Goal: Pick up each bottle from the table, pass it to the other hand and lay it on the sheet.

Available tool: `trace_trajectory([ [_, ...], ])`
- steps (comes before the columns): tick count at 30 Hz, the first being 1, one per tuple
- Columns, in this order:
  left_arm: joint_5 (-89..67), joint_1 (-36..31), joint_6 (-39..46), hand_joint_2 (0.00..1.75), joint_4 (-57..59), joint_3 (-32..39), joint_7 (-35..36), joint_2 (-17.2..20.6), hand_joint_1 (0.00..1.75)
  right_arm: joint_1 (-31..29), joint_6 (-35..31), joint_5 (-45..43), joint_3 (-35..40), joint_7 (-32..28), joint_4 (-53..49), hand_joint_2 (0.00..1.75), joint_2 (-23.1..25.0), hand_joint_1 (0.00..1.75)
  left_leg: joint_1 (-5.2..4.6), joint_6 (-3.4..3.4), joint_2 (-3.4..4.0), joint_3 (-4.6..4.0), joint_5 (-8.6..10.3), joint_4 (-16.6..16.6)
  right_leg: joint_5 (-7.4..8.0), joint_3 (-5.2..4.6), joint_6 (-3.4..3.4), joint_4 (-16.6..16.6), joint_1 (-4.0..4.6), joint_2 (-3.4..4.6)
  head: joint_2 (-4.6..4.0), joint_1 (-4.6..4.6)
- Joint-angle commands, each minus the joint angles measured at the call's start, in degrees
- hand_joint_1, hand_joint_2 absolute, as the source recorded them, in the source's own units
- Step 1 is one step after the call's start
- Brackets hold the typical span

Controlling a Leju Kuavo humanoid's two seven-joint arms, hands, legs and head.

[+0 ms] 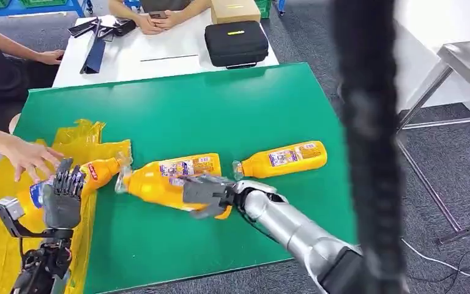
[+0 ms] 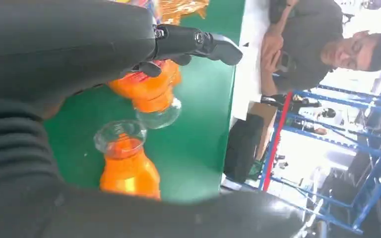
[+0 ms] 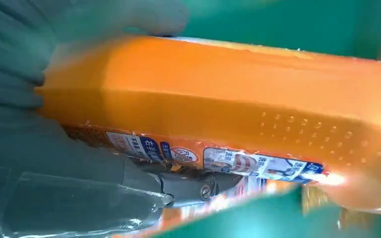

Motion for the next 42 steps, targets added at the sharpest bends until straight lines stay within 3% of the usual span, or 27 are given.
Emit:
trace_trajectory([
  [1,2.0,1.0,1.1,1.75,-3.4,1.9,0.4,-4.2,0.0,2.7,-2.3,-4.6,-6.5,-2.1,-9.5,1.75,-4.1,1.75,0.08,-0.15,-0.08,0.11,-0.13,0.0,-0.16,0.17,-0.01,0.0,0.08,-0.18,0.0,0.0],
  [6,4.6,3.0,1.9,1.75,-9.5,0.6,1.5,-7.3,0.0,7.0,-6.5,-6.6,-10.4,-1.0,-18.0,1.75,-5.8,1.75,0.07,-0.11,-0.15,-0.13,-0.12,0.0,-0.18,-0.06,0.0,0.0,0.05,-0.26,0.0,0.0],
  [9,4.4,3.4,4.9,1.75,-13.2,-3.1,2.6,-9.0,0.0,2.5,-9.2,-6.5,-11.7,-1.2,-11.6,1.75,-1.6,1.75,0.03,-0.07,-0.12,-0.38,-0.05,0.0,-0.08,-0.32,0.0,0.0,0.01,-0.14,0.0,0.0],
  [12,3.8,2.6,8.4,1.75,-14.3,-7.0,3.3,-9.8,0.0,-5.8,-12.6,-6.1,-12.6,0.0,0.4,1.75,3.8,1.75,0.03,-0.14,0.12,-0.44,-0.18,0.2,-0.11,-0.4,0.0,0.2,0.02,0.02,0.0,0.02],
  [14,3.9,2.1,8.8,1.75,-13.9,-8.0,3.5,-10.0,0.0,-7.6,-13.0,-5.9,-12.7,-0.3,3.1,1.75,5.0,1.75,0.05,-0.19,0.19,-0.43,-0.22,0.3,-0.13,-0.39,-0.02,0.3,0.04,0.07,0.0,0.02],
  [18,4.5,0.8,9.0,1.75,-11.9,-9.4,3.2,-10.4,0.0,-10.0,-16.7,-1.3,-9.7,-1.0,11.4,1.75,10.1,1.75,0.05,-0.09,0.09,-0.41,-0.03,0.0,-0.01,-0.38,-0.02,0.0,0.02,-0.03,0.0,0.04],
  [24,4.8,-0.6,8.8,1.75,-10.4,-9.6,3.6,-11.0,0.0,-10.1,-18.7,2.8,-5.9,0.7,15.4,1.75,14.6,1.75,0.14,-0.11,0.23,-0.37,-0.08,0.0,-0.05,-0.36,-0.02,0.0,0.04,0.06,0.0,-0.02],
  [30,5.4,-2.5,7.5,1.75,-7.2,-8.9,2.9,-10.9,0.0,-9.6,-18.7,-0.5,2.1,4.0,14.7,1.75,14.7,1.75,0.29,-0.26,0.29,-0.04,-0.35,0.2,-0.3,-0.01,-0.06,0.1,0.18,0.03,0.0,0.0],
  [31,5.4,-2.5,7.5,1.75,-7.2,-8.9,2.9,-10.9,0.0,-9.6,-19.1,-1.2,3.0,4.0,14.8,1.75,14.7,1.75,0.18,-0.11,0.17,-0.39,-0.09,0.0,-0.09,-0.36,-0.03,0.0,0.06,0.0,0.0,0.02],
  [35,5.4,-2.4,7.5,1.75,-7.2,-8.8,2.9,-10.9,0.0,-9.4,-19.0,-1.2,3.1,4.0,15.0,1.75,14.7,1.75,0.15,-0.09,0.13,-0.5,-0.05,0.0,-0.06,-0.47,-0.03,0.0,0.04,-0.01,0.0,0.0],
  [42,7.5,-2.7,4.1,1.75,-6.4,-8.0,3.6,-11.1,0.0,-8.0,-22.0,-3.6,14.8,6.7,11.4,1.75,14.7,1.75,0.18,-0.15,0.16,-0.35,-0.15,0.0,-0.15,-0.3,-0.05,0.0,0.08,-0.02,0.0,0.0],
])
